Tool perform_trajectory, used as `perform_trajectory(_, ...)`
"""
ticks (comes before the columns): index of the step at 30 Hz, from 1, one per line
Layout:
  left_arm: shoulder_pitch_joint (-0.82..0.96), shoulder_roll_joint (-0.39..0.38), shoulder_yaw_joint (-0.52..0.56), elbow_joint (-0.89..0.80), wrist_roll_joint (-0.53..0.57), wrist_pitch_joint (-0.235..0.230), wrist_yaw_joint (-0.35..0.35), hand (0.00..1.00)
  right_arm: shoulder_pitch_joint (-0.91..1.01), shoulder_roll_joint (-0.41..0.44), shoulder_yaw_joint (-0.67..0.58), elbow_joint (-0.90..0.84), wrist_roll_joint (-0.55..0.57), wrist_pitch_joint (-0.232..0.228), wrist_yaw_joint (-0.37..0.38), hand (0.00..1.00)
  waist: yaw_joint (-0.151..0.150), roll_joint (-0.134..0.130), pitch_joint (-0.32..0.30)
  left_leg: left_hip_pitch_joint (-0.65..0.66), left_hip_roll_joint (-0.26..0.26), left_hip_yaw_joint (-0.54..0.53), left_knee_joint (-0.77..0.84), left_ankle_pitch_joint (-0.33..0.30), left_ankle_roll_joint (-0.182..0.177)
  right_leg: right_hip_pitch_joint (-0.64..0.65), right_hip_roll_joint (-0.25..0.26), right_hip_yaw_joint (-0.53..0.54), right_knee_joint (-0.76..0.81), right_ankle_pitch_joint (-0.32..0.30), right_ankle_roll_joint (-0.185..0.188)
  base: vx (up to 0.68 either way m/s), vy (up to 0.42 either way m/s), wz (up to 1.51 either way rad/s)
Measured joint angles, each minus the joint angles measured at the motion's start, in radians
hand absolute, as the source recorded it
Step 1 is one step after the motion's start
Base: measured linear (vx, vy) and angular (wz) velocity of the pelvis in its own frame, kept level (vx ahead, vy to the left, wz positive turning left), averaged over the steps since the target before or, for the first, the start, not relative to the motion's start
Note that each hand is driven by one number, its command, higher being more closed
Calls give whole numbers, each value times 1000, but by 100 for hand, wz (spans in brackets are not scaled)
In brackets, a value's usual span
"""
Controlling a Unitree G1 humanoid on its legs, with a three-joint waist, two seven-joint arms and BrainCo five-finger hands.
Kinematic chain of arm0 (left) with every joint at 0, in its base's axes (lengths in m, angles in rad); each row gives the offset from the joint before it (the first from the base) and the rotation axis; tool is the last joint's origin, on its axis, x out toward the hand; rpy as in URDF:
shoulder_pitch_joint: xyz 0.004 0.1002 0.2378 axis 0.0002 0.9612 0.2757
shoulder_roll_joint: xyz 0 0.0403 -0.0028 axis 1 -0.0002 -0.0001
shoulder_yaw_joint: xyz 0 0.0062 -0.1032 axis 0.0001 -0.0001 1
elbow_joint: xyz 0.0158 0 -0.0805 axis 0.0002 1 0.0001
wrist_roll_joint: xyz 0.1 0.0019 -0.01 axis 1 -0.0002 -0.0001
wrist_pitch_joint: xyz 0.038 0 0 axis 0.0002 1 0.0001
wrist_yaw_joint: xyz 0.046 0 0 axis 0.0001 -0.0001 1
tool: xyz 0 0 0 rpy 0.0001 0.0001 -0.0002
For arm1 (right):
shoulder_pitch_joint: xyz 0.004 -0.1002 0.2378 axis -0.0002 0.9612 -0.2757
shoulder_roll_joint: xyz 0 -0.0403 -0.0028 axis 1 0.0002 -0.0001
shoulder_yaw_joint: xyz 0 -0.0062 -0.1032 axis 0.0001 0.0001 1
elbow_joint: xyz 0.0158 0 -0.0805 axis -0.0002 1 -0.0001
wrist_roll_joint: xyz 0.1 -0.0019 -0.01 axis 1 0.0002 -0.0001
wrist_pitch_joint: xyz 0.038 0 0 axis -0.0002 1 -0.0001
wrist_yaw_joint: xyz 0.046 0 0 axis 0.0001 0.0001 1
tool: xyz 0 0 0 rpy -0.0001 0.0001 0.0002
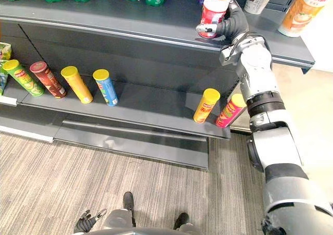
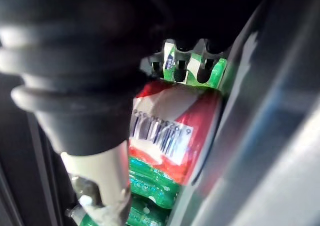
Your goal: Put the gum and the chips on the shelf.
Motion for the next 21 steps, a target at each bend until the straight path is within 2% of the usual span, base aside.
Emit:
perform_trajectory(9,0,2,2,1,1,0,-1,0,0,0,-1,-43,-1,-9,-54,0,-4,-6,-4,10,9,25,0,3,-3,-1,12,20,-7,11,-7,29,-7,-7)
perform_trajectory(11,0,2,3,2,1,0,-1,0,0,0,-1,-68,-9,-25,-65,0,-6,-8,-9,14,14,31,0,3,-4,-1,17,28,-13,16,-9,16,-18,-15)
perform_trajectory(13,0,2,7,3,2,-1,-1,0,0,0,-1,-93,-31,-41,-76,0,-12,-12,-15,15,17,36,0,4,-6,-1,21,34,-20,19,-11,19,-20,-9)
perform_trajectory(15,1,3,14,9,2,-1,-1,0,2,0,-1,-138,-38,-57,-90,0,-29,-17,-19,15,20,37,0,5,-8,-1,23,36,-20,19,-11,10,-9,-4)
perform_trajectory(21,0,3,23,18,3,-5,-1,0,88,0,-3,-254,-38,-76,-91,0,-42,-35,-55,17,19,55,-1,2,-10,-4,22,52,-35,25,-8,30,-1,-8)
